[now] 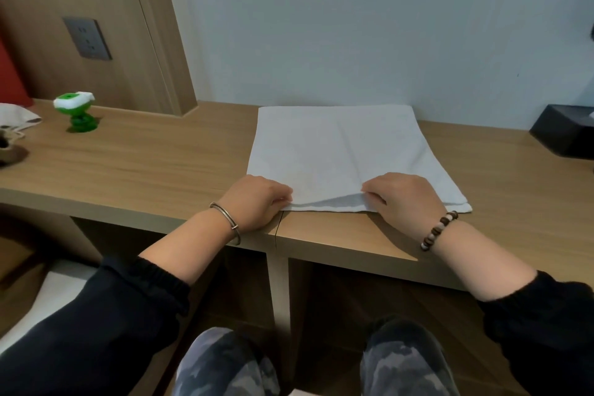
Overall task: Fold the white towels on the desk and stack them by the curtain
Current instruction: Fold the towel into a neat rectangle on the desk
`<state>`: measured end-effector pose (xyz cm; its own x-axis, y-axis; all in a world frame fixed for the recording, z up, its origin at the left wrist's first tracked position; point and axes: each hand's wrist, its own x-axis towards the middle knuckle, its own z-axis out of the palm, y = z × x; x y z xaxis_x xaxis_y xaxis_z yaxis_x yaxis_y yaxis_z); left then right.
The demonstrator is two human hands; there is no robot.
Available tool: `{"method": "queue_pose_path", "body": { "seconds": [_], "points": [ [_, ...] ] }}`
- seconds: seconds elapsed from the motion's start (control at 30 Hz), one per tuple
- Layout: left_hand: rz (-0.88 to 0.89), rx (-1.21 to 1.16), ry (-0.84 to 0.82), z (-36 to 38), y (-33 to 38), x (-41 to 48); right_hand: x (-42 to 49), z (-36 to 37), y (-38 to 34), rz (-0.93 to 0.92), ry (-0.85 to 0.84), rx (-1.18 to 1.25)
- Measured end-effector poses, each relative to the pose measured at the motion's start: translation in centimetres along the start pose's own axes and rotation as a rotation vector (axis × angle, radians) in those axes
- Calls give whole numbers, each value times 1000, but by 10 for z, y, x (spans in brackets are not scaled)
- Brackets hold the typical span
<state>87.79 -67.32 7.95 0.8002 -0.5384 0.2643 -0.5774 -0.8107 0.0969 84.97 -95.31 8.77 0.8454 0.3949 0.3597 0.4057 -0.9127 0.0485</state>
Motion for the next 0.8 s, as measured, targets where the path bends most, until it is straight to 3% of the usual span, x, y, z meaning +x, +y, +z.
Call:
{"method": "queue_pose_path", "body": {
  "seconds": [0.17, 0.33, 0.5, 0.67, 0.8],
  "points": [
    [-12, -9, -1, -1, 0, -1, -6, 0, -6, -66, -133, -62],
    [-8, 21, -11, -2, 2, -2, -10, -5, -10, -86, 98, 14],
    [-11, 43, -43, -4, 4, -1, -14, -1, -15, -156, -41, -13],
    [7, 77, -112, -11, 0, -1, -9, -2, -13, -49, -102, 60],
    [73, 220, -113, -15, 0, -4, -5, -1, -16, -54, -147, -27]
  ]
}}
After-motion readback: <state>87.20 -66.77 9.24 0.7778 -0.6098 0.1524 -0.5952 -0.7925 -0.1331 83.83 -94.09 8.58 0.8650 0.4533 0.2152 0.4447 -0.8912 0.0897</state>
